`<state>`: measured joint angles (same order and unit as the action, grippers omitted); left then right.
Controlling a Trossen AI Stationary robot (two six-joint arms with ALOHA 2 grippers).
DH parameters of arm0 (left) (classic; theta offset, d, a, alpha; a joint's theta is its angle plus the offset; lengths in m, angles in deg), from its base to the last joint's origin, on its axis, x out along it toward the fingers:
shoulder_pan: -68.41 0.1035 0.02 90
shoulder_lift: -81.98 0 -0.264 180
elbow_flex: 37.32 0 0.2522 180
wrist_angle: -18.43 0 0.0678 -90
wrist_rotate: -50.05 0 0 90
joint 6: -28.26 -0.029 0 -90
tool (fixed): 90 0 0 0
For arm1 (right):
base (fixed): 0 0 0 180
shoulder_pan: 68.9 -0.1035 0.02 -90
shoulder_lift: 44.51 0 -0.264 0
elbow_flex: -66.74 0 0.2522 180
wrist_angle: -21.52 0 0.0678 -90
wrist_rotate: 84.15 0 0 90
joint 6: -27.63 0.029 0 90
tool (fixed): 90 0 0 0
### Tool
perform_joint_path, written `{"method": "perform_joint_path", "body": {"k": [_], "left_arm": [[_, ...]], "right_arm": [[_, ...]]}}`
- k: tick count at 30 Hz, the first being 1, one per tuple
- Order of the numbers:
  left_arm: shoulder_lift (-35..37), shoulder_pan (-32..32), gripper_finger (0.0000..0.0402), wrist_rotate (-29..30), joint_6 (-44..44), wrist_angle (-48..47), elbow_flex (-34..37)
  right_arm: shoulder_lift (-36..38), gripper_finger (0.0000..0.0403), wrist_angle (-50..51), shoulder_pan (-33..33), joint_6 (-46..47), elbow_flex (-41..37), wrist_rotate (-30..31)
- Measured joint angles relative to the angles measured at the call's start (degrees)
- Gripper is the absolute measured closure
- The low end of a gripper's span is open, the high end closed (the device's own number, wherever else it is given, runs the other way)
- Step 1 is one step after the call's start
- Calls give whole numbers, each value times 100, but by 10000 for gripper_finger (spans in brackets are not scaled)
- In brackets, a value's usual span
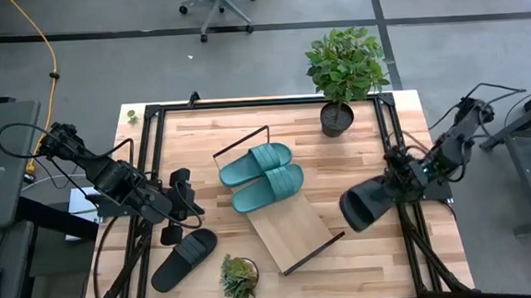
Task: Pick and place slides into the shelf
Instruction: Put the right black slide on the shelf
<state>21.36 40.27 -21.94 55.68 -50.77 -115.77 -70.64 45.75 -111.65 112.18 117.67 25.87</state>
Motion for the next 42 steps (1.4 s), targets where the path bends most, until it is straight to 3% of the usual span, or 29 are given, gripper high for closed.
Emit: {"method": "perform_joint_path", "body": {"k": [10,20,35,42], "left_arm": [[0,0,401,16,-4,0,0],[0,0,401,45,-7,3,0],[0,0,401,68,25,14,0],[0,1,401,68,44,14,0]], "right_arm": [[-171,403,2423,0,14,1827,1019],[-588,403,4108,0,46,3087,1381],[-1070,403,4069,43,33,3298,1654],[-1303,403,3369,587,-442,3298,1117]]}}
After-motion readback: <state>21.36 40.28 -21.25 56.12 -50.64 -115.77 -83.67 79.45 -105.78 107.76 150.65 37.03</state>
